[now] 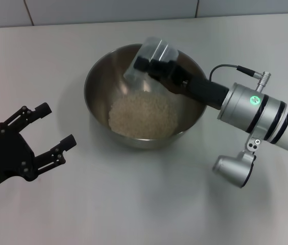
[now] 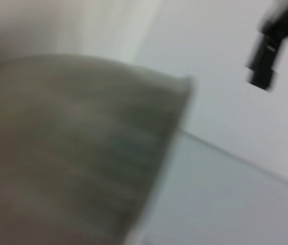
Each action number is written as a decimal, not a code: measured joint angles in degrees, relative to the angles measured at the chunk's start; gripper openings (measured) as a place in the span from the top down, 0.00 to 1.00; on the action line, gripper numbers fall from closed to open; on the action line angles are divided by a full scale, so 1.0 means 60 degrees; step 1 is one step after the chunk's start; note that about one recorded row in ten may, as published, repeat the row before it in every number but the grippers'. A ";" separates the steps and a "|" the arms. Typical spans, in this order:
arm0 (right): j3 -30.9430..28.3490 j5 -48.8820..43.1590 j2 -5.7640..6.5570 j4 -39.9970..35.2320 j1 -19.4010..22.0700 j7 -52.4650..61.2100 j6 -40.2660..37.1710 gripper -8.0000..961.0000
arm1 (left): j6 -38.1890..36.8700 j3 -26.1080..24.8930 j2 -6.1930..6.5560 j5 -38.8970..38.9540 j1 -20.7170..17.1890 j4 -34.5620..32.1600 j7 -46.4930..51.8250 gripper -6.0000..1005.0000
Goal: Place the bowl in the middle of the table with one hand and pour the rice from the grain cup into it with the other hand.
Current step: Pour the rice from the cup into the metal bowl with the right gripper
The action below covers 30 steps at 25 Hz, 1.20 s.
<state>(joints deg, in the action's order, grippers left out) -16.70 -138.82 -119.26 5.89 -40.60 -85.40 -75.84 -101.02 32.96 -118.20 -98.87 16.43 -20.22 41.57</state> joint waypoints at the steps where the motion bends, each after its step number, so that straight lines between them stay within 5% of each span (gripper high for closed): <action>1: -0.0196 0.0015 -0.0001 0.0132 0.0071 0.0406 -0.0017 0.97 | -0.0007 0.0000 -0.0006 0.0000 0.0000 0.0000 0.0000 0.14; 7: -0.1824 0.0037 -0.0005 0.0957 0.0691 0.5062 0.0065 0.97 | -0.0033 0.0000 -0.0017 0.0000 0.0000 0.0010 0.0000 0.14; 17: -0.1917 0.0023 -0.0015 0.1180 0.0765 1.3579 0.0521 0.97 | -0.0153 0.0000 -0.0017 -0.0001 0.0010 0.0016 0.0000 0.14; 22: -0.1906 -0.0026 -0.0015 0.1273 0.0832 1.6333 0.0284 0.97 | -0.0192 0.0000 -0.0021 -0.0001 0.0000 0.0015 -0.0014 0.14; 30: -0.2309 0.0029 -0.0023 0.1268 0.1086 1.6586 0.0231 0.97 | -0.0299 0.0000 -0.0030 -0.0001 -0.0041 0.0015 -0.0023 0.14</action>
<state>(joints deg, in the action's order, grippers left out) -30.55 -138.65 -119.40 13.50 -34.08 14.12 -74.45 -102.81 32.96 -118.38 -98.88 16.18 -20.13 41.44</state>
